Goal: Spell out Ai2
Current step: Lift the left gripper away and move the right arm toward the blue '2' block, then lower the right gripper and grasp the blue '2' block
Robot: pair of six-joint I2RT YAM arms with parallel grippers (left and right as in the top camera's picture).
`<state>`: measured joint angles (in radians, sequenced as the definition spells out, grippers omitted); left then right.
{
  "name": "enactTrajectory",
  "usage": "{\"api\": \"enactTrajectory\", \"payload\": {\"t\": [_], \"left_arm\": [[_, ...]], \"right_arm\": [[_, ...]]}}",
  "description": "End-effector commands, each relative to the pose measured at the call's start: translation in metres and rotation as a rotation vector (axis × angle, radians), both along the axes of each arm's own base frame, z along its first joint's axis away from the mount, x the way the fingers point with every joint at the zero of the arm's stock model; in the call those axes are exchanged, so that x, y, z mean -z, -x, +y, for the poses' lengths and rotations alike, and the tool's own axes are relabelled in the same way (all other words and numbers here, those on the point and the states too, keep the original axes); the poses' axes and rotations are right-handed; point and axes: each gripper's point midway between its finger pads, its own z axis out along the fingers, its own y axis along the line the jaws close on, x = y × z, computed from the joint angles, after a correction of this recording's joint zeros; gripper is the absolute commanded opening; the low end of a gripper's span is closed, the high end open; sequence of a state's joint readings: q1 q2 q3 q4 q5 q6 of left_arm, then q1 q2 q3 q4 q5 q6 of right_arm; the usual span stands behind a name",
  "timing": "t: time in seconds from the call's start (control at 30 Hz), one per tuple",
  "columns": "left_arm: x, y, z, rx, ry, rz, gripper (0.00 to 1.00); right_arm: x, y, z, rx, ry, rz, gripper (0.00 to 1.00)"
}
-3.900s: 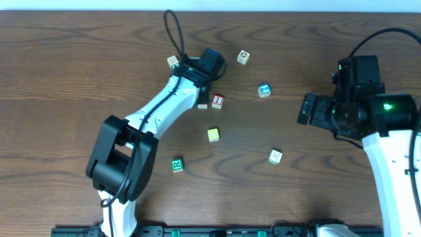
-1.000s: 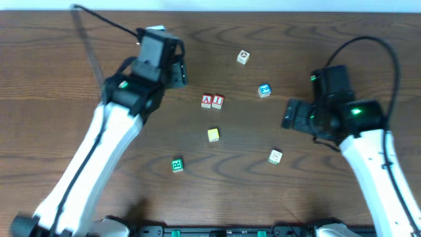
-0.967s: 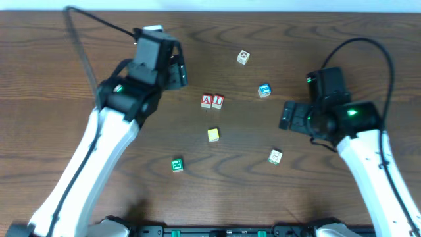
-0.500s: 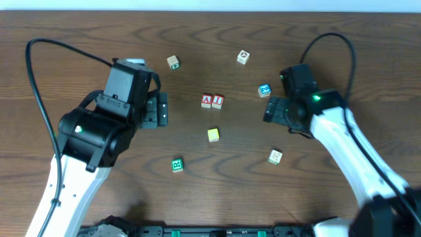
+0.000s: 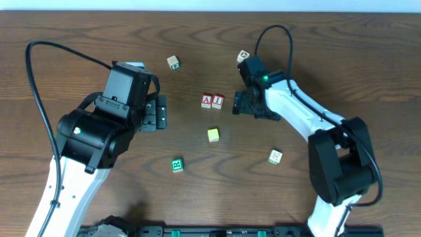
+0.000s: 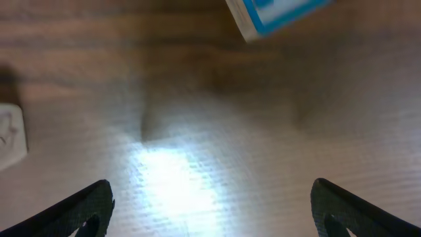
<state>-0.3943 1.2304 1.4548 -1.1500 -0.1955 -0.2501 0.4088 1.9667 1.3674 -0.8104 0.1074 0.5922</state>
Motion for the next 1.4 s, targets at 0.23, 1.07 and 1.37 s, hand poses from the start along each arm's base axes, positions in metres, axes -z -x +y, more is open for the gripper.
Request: {"api": "enactTrajectory", "payload": {"t": [0.23, 1.07, 1.37], "left_arm": [[-0.003, -0.001, 0.004, -0.011, -0.016, -0.013, 0.95], [-0.003, -0.001, 0.003, -0.009, -0.009, -0.010, 0.95], [-0.003, -0.001, 0.003, -0.009, -0.009, -0.010, 0.95]], "right_arm": [[-0.016, -0.026, 0.016, 0.005, -0.024, -0.091, 0.91], [-0.001, -0.025, 0.029, -0.061, 0.061, -0.095, 0.94], [0.016, -0.034, 0.035, -0.059, 0.037, -0.105, 0.95]]}}
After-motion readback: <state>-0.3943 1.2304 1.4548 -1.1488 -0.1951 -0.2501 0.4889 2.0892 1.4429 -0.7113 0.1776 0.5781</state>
